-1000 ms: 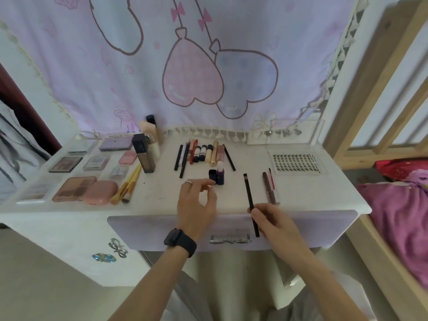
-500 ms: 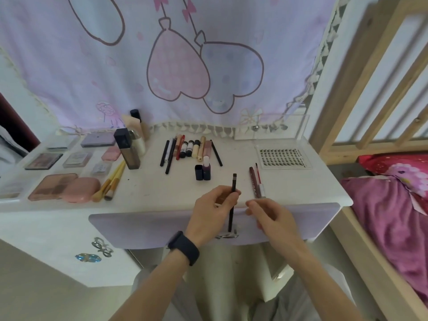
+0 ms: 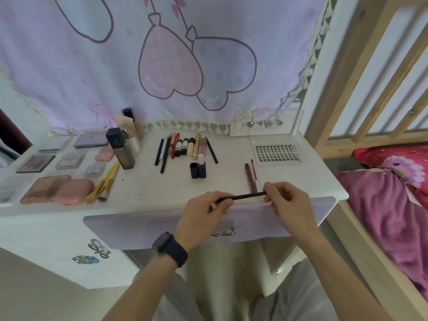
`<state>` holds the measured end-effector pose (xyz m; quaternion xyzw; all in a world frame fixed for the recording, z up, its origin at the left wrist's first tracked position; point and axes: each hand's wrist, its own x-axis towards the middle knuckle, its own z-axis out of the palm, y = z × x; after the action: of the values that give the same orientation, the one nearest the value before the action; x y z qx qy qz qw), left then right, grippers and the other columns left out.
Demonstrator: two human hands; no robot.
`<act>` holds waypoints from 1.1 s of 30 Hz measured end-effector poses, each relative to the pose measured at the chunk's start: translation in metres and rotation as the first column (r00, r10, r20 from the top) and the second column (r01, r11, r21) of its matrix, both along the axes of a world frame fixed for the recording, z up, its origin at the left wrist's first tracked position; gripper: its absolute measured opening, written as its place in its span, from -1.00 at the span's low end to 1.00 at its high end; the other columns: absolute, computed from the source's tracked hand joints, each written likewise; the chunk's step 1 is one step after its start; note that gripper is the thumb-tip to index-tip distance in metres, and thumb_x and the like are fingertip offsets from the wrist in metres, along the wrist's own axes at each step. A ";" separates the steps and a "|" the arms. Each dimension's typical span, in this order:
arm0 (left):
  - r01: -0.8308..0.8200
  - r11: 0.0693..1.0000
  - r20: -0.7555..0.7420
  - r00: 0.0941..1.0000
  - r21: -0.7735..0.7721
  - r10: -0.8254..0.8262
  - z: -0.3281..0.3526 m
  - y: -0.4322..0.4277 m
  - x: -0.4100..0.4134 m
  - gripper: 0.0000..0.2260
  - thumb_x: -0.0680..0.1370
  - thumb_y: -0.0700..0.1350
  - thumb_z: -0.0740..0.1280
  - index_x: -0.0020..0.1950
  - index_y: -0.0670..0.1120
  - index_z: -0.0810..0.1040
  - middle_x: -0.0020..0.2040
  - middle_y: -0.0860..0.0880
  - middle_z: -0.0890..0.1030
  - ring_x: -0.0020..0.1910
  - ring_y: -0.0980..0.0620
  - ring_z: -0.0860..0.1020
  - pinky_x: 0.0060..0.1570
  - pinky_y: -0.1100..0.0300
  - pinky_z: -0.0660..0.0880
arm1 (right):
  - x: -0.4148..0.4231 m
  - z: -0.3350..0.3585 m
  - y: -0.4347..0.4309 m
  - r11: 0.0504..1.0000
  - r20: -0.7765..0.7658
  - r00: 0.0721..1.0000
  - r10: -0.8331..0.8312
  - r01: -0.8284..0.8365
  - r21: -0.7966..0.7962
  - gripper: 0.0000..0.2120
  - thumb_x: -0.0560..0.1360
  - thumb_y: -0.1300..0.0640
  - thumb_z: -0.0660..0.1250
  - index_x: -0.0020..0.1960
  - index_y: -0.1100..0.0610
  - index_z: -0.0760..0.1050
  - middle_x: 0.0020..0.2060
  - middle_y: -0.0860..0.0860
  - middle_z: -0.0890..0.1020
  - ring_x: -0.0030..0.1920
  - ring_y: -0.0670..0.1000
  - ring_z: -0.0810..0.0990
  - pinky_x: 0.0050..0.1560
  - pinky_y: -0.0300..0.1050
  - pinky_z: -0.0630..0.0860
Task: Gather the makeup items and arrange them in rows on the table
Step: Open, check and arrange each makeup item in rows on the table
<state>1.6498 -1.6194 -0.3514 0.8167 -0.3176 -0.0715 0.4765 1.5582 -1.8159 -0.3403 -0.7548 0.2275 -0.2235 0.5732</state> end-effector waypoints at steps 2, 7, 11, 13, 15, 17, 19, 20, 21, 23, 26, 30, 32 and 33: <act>-0.008 1.000 0.002 1.000 -0.009 0.008 -0.001 0.005 -0.001 -0.86 0.62 -0.02 0.32 0.12 0.16 0.63 -0.20 0.30 0.61 -0.23 0.26 0.54 -0.21 0.44 0.41 | -0.001 -0.002 -0.001 0.998 -0.032 0.997 0.066 -0.066 -0.007 -0.73 0.59 -0.09 0.37 -0.22 0.02 0.62 -0.35 -0.06 0.66 -0.42 -0.13 0.46 -0.21 -0.13 0.44; 0.013 0.996 0.224 0.974 0.091 -0.033 0.006 0.009 0.004 -0.83 0.63 -0.05 0.32 0.17 0.06 0.65 -0.18 0.17 0.57 -0.22 0.12 0.53 -0.19 0.23 0.48 | -0.003 -0.007 0.000 0.908 -0.215 0.923 0.318 -0.362 -0.211 -0.71 0.65 -0.13 0.21 -0.15 -0.19 0.64 -0.48 -0.20 0.49 -0.44 -0.19 0.39 -0.33 -0.35 0.29; 0.024 0.990 0.528 0.844 0.141 -0.095 0.016 0.016 0.005 -0.77 0.62 0.02 0.28 0.12 -0.03 0.67 -0.18 0.11 0.60 -0.29 0.08 0.54 -0.35 0.14 0.53 | -0.006 0.000 -0.013 0.863 -0.266 0.901 0.343 -0.414 -0.290 -0.65 0.66 -0.18 0.16 -0.18 -0.11 0.60 -0.44 -0.15 0.48 -0.40 -0.18 0.38 -0.29 -0.27 0.23; 0.024 0.989 0.638 0.762 0.144 -0.112 0.020 0.016 0.004 -0.72 0.61 0.04 0.22 0.07 -0.05 0.69 -0.21 0.06 0.63 -0.34 0.03 0.56 -0.43 0.16 0.51 | -0.006 0.004 -0.017 0.854 -0.280 0.882 0.379 -0.450 -0.261 -0.62 0.66 -0.17 0.16 -0.24 -0.10 0.56 -0.48 -0.14 0.40 -0.43 -0.16 0.33 -0.31 -0.29 0.26; 0.020 0.986 0.655 0.745 0.166 -0.126 0.020 0.014 0.003 -0.72 0.61 0.03 0.23 0.03 -0.05 0.70 -0.24 0.06 0.63 -0.36 0.04 0.54 -0.44 0.17 0.50 | -0.006 0.006 -0.017 0.848 -0.284 0.870 0.403 -0.471 -0.241 -0.60 0.67 -0.15 0.16 -0.29 -0.11 0.52 -0.49 -0.16 0.36 -0.44 -0.16 0.31 -0.32 -0.32 0.29; 0.050 0.979 0.455 0.880 0.196 -0.136 0.021 0.013 0.003 -0.81 0.62 0.00 0.30 -0.01 0.01 0.71 -0.29 0.15 0.61 -0.36 0.15 0.51 -0.35 0.21 0.49 | -0.007 0.004 -0.015 0.845 -0.272 0.880 0.389 -0.458 -0.275 -0.60 0.68 -0.10 0.17 -0.31 -0.10 0.48 -0.49 -0.18 0.39 -0.42 -0.16 0.34 -0.29 -0.34 0.30; 0.079 0.974 0.167 0.979 0.213 -0.116 0.021 0.023 0.014 -0.83 0.62 -0.02 0.33 -0.11 0.13 0.69 -0.37 0.19 0.59 -0.38 0.17 0.50 -0.30 0.36 0.40 | -0.013 0.000 -0.022 0.856 -0.242 0.919 0.310 -0.381 -0.351 -0.62 0.68 -0.06 0.17 -0.30 -0.08 0.46 -0.43 -0.18 0.51 -0.35 -0.13 0.44 -0.25 -0.30 0.32; 0.067 0.972 0.101 0.991 0.226 -0.091 0.022 0.032 0.021 -0.81 0.61 -0.01 0.33 -0.15 0.18 0.67 -0.38 0.19 0.59 -0.37 0.15 0.51 -0.31 0.40 0.36 | -0.018 -0.003 -0.028 0.868 -0.221 0.940 0.260 -0.328 -0.372 -0.64 0.68 -0.05 0.17 -0.29 -0.07 0.47 -0.38 -0.16 0.56 -0.29 -0.11 0.50 -0.19 -0.25 0.36; 0.041 0.970 0.075 0.995 0.241 -0.061 0.023 0.043 0.028 -0.81 0.61 0.01 0.32 -0.15 0.20 0.65 -0.36 0.19 0.60 -0.35 0.14 0.52 -0.30 0.41 0.36 | -0.023 -0.004 -0.035 0.887 -0.192 0.958 0.214 -0.273 -0.373 -0.66 0.67 -0.04 0.18 -0.27 -0.08 0.49 -0.33 -0.14 0.60 -0.23 -0.11 0.54 -0.12 -0.23 0.39; 0.007 0.975 0.036 0.999 0.221 -0.016 0.025 0.060 0.039 -0.84 0.62 0.02 0.30 -0.08 0.18 0.66 -0.31 0.19 0.63 -0.35 0.19 0.53 -0.29 0.45 0.38 | -0.032 -0.006 -0.048 0.929 -0.127 0.981 0.143 -0.178 -0.325 -0.69 0.68 0.00 0.19 -0.20 -0.11 0.55 -0.31 -0.19 0.62 -0.21 -0.19 0.56 -0.10 -0.34 0.39; -0.009 0.999 -0.140 0.990 0.049 0.016 0.022 0.060 0.041 -0.84 0.63 -0.01 0.28 0.05 0.05 0.66 -0.20 0.08 0.68 -0.42 0.16 0.50 -0.31 0.35 0.47 | -0.030 -0.012 -0.046 0.974 -0.068 0.989 0.128 -0.139 -0.179 -0.71 0.65 -0.12 0.21 -0.15 -0.12 0.61 -0.48 -0.25 0.50 -0.39 -0.22 0.47 -0.17 -0.25 0.37; -0.023 0.995 -0.231 0.973 -0.094 0.001 0.019 0.037 0.030 -0.82 0.62 0.02 0.28 0.11 0.00 0.62 -0.12 0.03 0.72 -0.42 0.01 0.54 -0.32 0.31 0.49 | -0.020 -0.019 -0.031 0.985 -0.049 0.987 0.155 -0.158 -0.074 -0.59 0.52 -0.33 0.14 -0.07 -0.10 0.63 -0.49 -0.17 0.41 -0.43 -0.16 0.35 -0.23 -0.09 0.29; -0.037 0.989 -0.277 0.961 -0.146 -0.005 0.017 0.028 0.024 -0.79 0.59 0.07 0.28 0.12 0.00 0.59 -0.09 0.02 0.72 -0.42 0.00 0.56 -0.35 0.39 0.45 | -0.018 -0.020 -0.026 0.988 0.000 0.988 0.154 -0.154 0.013 -0.65 0.59 -0.25 0.18 -0.06 -0.07 0.64 -0.46 -0.15 0.38 -0.43 -0.14 0.32 -0.29 -0.11 0.27; -0.045 0.986 -0.300 0.954 -0.163 -0.006 0.017 0.023 0.022 -0.80 0.60 0.06 0.28 0.12 0.00 0.57 -0.08 0.03 0.73 -0.41 0.00 0.58 -0.36 0.41 0.44 | -0.018 -0.020 -0.025 0.986 0.024 0.987 0.157 -0.159 0.053 -0.69 0.63 -0.18 0.18 -0.05 -0.07 0.64 -0.44 -0.12 0.37 -0.42 -0.12 0.31 -0.32 -0.15 0.28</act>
<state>1.6718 -1.5963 -0.3348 0.7564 -0.2387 -0.1624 0.5870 1.5405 -1.8407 -0.3606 -0.7522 0.1672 -0.1786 0.6119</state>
